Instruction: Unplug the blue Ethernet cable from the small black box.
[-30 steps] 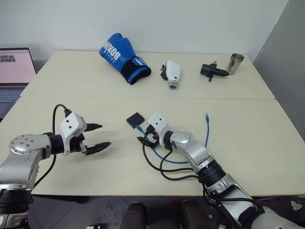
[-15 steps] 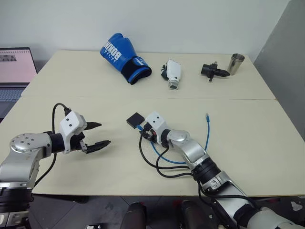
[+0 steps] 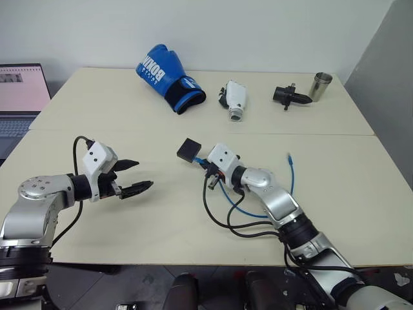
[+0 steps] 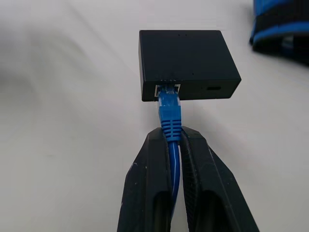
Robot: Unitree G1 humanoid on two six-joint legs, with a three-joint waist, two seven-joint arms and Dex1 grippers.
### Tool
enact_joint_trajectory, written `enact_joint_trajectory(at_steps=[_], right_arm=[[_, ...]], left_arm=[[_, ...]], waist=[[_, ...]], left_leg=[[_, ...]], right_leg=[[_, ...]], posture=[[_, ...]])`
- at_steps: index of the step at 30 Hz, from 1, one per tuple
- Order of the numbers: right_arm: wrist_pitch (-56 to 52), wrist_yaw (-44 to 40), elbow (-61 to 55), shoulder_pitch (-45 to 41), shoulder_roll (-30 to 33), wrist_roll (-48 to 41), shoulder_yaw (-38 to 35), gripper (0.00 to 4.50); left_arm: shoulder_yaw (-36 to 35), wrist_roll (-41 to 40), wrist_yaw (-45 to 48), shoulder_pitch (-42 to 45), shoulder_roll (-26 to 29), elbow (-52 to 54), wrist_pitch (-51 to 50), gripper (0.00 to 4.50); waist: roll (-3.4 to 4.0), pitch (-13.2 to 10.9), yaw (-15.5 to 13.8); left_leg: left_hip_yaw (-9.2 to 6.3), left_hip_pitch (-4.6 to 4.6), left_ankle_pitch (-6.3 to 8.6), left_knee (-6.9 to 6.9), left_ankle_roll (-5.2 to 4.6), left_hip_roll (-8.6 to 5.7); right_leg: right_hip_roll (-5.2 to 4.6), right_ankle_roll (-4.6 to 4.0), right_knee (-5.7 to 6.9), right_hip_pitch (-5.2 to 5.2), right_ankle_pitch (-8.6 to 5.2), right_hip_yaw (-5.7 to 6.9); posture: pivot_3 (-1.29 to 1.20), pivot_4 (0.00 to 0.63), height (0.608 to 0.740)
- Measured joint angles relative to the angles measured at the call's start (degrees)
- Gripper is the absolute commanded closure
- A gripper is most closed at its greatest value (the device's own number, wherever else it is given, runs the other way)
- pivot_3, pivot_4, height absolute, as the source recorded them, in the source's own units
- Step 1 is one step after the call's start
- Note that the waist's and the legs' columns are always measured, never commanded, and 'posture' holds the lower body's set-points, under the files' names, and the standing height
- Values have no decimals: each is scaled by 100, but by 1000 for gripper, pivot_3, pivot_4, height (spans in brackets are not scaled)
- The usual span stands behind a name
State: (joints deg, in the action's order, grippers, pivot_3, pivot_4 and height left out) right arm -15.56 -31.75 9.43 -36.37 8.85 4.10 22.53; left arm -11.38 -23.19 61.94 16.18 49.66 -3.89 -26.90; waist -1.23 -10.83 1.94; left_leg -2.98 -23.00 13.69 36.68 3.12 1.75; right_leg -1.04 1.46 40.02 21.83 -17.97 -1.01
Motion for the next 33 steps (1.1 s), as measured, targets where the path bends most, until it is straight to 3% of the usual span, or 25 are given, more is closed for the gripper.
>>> enact_joint_trajectory(at_steps=[11, 23, 33], right_arm=[[2199, -955, -581, -95, 1506, 572, 144, 4474], [3139, -1106, -448, -321, 1576, 858, 183, 4476], [3549, -1138, -447, -392, 1571, 954, 179, 4477]], left_arm=[[-37, -1927, 143, 1084, -263, 75, -2733, 0], [-5, -2382, -141, 1401, -888, -12, -3427, 0], [-6, -2460, -256, 1509, -1085, -99, -3530, 1850]], waist=[[-2, -1, 16], [-2, -1, -10], [-3, -1, -8]], left_leg=[[-1, 0, 0, 5, 0, -1], [-3, -1, -1, 17, 1, -3], [-3, 0, -1, 18, 2, -3]], right_leg=[[2, 1, 2, -3, 0, 1], [-2, 0, 1, -9, 0, 0], [-3, 0, 1, -9, 0, -1]], posture=[[0, 150, 740], [0, 150, 740], [0, 150, 740]])
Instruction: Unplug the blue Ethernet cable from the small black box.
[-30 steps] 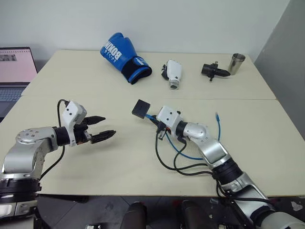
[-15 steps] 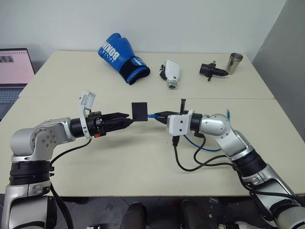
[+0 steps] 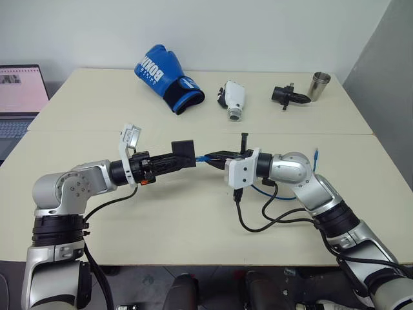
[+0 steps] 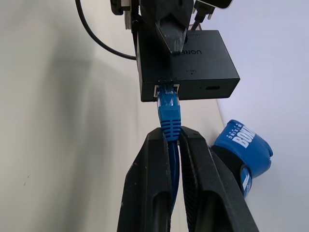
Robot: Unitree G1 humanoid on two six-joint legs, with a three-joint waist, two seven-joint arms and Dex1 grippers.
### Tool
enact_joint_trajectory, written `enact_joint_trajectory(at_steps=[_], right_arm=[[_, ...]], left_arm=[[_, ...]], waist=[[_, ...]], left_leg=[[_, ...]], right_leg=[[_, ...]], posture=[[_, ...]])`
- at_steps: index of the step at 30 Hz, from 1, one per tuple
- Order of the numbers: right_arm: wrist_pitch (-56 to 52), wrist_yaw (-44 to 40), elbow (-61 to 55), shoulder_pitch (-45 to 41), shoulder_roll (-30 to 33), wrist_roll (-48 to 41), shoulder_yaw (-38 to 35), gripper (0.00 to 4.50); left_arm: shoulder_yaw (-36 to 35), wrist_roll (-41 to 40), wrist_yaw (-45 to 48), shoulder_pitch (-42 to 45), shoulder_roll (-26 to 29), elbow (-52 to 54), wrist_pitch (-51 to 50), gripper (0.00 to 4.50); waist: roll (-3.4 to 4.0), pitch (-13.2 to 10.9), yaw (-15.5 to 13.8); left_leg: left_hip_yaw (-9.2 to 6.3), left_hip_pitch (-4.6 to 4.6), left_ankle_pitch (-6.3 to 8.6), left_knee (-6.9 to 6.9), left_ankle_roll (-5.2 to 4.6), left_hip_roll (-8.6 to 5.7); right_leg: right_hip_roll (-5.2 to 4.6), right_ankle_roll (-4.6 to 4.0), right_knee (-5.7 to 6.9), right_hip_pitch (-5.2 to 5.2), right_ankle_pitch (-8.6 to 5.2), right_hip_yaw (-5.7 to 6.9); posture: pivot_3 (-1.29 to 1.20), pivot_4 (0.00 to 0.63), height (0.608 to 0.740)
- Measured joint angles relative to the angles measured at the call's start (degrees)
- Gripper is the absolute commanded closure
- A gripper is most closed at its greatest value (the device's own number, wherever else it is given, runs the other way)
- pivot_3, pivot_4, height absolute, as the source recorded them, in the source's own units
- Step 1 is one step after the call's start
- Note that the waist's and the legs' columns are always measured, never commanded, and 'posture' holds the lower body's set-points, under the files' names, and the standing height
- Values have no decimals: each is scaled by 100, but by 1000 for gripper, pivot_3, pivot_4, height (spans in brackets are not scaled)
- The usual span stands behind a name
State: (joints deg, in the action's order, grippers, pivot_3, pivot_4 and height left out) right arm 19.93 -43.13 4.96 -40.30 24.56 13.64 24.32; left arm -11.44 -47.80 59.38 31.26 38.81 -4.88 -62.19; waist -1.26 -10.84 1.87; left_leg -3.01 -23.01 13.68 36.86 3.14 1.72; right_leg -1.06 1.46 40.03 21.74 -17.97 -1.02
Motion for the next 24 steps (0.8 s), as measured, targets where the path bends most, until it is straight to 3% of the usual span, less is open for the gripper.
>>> enact_joint_trajectory(at_steps=[1, 9, 14, 16, 21, 24], right_arm=[[69, 21, 5, -20, -1, 47, 0, 4477], [322, 178, 216, -104, -12, 143, -41, 4478], [429, 197, 229, -103, -1, 194, -50, 4480], [441, 174, 229, -102, 31, 186, -52, 3778], [468, 10, 58, -90, 75, 37, -70, 2699], [340, -328, -309, -6, 222, -326, -75, 2501]], left_arm=[[0, -25, 1, 12, -27, -1, -13, 2206], [12, -162, 53, 94, -96, 2, -36, 3672], [41, -160, 87, 106, -93, -2, -30, 3696], [64, -157, 94, 118, -93, -18, -29, 3696], [176, -58, 86, 181, -84, -77, 6, 3697], [393, 66, 220, 202, -25, -77, 113, 3697]], waist=[[0, 0, -1], [0, 0, -1], [0, 0, -1], [0, 0, -1], [0, 0, 0], [0, 0, -3]], left_leg=[[0, 0, 0, 0, 0, 0], [0, 0, 0, 1, 1, -1], [0, 0, 0, 1, 0, -1], [0, 0, 0, 1, 0, -1], [0, 0, 0, 1, 0, -1], [0, 0, 0, 1, 1, -2]], right_leg=[[0, 0, 0, 0, 0, 0], [-1, 0, 0, -1, 0, 0], [-1, 0, 0, -1, 0, 0], [-1, 0, 0, -1, 0, 0], [-1, 0, 0, -1, 0, 0], [-1, 0, -2, -3, 0, 0]], posture=[[0, 150, 740], [0, 150, 740], [0, 150, 740], [0, 150, 740], [0, 150, 740], [0, 150, 740]])
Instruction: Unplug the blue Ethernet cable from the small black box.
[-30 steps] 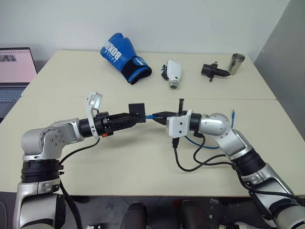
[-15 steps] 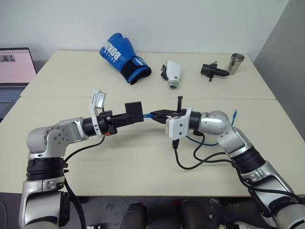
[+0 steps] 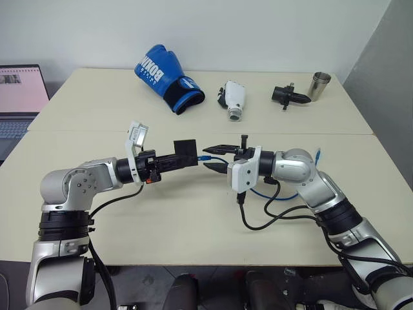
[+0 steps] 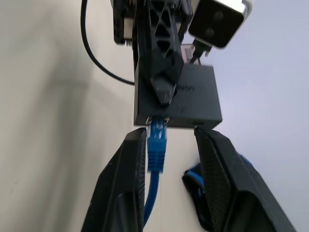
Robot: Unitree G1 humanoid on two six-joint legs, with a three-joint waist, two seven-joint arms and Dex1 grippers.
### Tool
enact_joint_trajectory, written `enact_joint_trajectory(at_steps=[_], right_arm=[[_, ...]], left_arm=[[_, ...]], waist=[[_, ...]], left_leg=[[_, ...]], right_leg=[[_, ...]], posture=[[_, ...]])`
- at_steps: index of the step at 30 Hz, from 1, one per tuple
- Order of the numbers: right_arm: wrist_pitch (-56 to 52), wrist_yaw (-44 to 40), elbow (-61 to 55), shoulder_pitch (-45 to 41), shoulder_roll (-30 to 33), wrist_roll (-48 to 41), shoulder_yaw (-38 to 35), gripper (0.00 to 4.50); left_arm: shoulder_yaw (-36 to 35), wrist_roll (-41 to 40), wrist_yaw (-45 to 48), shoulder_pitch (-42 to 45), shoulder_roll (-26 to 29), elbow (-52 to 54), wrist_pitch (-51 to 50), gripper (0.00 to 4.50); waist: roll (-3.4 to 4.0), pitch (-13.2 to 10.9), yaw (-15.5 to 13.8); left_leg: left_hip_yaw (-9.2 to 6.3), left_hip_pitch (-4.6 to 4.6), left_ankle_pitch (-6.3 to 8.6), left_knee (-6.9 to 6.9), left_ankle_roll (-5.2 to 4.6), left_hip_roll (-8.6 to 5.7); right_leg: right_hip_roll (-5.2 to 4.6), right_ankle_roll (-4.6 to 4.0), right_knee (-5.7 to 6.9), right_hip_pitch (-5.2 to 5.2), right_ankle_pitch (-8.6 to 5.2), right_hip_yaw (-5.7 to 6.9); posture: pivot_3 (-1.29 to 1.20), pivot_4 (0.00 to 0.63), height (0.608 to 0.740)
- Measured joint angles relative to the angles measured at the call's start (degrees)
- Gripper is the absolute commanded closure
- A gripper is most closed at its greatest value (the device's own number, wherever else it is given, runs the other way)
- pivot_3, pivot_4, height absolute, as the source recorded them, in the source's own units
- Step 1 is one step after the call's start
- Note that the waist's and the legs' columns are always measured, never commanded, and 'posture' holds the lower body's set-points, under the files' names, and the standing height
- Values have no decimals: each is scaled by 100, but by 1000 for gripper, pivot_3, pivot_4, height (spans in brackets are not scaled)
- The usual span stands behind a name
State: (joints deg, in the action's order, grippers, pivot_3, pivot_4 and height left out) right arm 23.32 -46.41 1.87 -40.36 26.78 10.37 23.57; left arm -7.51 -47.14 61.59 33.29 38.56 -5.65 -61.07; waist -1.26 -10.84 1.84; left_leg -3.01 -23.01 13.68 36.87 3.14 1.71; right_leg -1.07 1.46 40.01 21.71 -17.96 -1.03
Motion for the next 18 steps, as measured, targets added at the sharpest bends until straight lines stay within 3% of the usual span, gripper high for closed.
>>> enact_joint_trajectory(at_steps=[5, 9, 10, 12, 18], right_arm=[[-1291, -841, -1102, 490, 425, -1461, -197, 2501], [-2991, -817, -1637, 560, 340, -2593, -584, 2501], [-3888, -582, -1642, 562, 131, -3106, -833, 2501], [-4358, -458, -1629, 555, 84, -3346, -932, 2501], [-5715, -196, -1580, 540, -45, -3944, -1182, 1491]], left_arm=[[359, 367, 391, 151, 201, -54, 447, 3697], [693, 714, 841, 236, 338, -56, 999, 3697], [857, 897, 1084, 233, 412, -30, 1303, 3697], [893, 956, 1200, 233, 420, 14, 1449, 3697], [952, 1089, 1472, 251, 463, 45, 1793, 3698]], waist=[[0, 0, -19], [0, 0, 2], [0, 0, 8], [1, -1, -1], [2, -1, -5]], left_leg=[[-4, 0, 0, 2, 0, -1], [-5, 7, 0, 1, 0, 3], [-4, 7, 0, 0, 0, 4], [-5, 5, 0, -1, 0, 3], [0, -2, 1, 0, -2, -3]], right_leg=[[-3, 0, -2, -5, 0, 3], [-1, 0, -1, -10, 0, 3], [2, -1, 0, -8, 0, 2], [2, -2, 1, -6, -1, 4], [0, -2, -5, -2, -1, 2]], posture=[[0, 150, 740], [0, 150, 740], [0, 150, 740], [0, 150, 740], [0, 150, 740]])
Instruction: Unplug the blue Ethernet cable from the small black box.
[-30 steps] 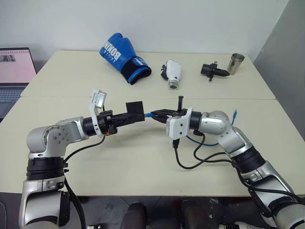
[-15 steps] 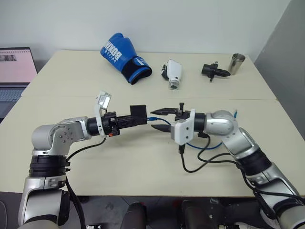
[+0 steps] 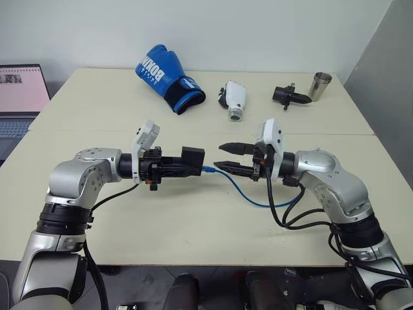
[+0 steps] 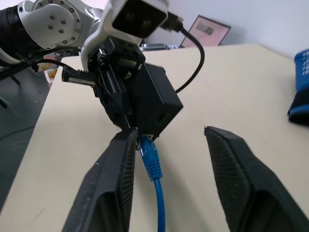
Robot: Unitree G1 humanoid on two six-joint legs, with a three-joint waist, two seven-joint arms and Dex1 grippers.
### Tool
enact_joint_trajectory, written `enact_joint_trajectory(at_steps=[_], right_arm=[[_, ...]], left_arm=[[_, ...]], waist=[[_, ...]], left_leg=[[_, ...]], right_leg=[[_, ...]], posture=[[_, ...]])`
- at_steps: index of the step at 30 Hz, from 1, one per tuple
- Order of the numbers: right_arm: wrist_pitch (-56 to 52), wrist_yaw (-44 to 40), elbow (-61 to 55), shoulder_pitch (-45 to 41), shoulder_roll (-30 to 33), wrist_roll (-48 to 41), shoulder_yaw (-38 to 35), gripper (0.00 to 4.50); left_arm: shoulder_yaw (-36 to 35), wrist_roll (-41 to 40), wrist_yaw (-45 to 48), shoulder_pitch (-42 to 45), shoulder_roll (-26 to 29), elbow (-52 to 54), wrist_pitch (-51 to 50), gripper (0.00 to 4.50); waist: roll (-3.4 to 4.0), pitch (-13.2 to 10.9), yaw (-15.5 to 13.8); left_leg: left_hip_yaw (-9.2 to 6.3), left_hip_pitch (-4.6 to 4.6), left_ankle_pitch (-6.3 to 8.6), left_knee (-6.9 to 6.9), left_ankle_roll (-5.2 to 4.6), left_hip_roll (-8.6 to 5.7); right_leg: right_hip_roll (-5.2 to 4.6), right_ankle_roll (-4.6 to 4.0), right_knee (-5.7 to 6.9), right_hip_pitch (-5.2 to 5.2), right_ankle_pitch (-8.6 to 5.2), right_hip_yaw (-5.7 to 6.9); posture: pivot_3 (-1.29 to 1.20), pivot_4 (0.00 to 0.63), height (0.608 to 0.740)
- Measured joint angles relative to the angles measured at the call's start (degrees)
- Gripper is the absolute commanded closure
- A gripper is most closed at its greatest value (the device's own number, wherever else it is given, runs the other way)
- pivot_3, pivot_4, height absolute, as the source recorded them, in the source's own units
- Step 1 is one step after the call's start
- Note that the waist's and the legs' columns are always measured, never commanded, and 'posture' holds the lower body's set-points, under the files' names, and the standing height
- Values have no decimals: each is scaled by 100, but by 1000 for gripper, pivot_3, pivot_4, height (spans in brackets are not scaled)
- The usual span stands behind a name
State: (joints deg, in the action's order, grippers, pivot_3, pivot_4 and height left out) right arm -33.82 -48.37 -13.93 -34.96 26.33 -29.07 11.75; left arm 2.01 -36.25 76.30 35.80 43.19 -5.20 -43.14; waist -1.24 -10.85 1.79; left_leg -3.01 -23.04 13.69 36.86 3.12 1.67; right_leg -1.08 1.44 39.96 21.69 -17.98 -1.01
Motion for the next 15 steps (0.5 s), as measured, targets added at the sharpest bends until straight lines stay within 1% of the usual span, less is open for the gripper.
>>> enact_joint_trajectory(at_steps=[2, 10, 15], right_arm=[[-308, 36, -2, 0, -58, -154, -43, 1011], [-1024, 52, -8, -36, -195, -560, -73, 988], [-1352, 43, 189, -189, -350, -815, -163, 988]], left_arm=[[0, 0, 71, 64, -7, -16, 12, 3698], [-13, -55, 261, 109, -36, -151, -5, 3698], [-17, -110, 325, 158, -75, -211, -23, 3698]], waist=[[0, 0, 2], [0, 0, 9], [0, 0, 7]], left_leg=[[-1, -2, 0, 0, 0, 0], [-1, -2, 0, -1, 0, 3], [-2, -2, 0, -1, 0, 2]], right_leg=[[2, 0, 1, 3, 0, 1], [4, 0, 2, 5, 0, 1], [4, 1, 2, 5, 0, 2]], posture=[[0, 150, 740], [0, 150, 740], [0, 150, 740]])
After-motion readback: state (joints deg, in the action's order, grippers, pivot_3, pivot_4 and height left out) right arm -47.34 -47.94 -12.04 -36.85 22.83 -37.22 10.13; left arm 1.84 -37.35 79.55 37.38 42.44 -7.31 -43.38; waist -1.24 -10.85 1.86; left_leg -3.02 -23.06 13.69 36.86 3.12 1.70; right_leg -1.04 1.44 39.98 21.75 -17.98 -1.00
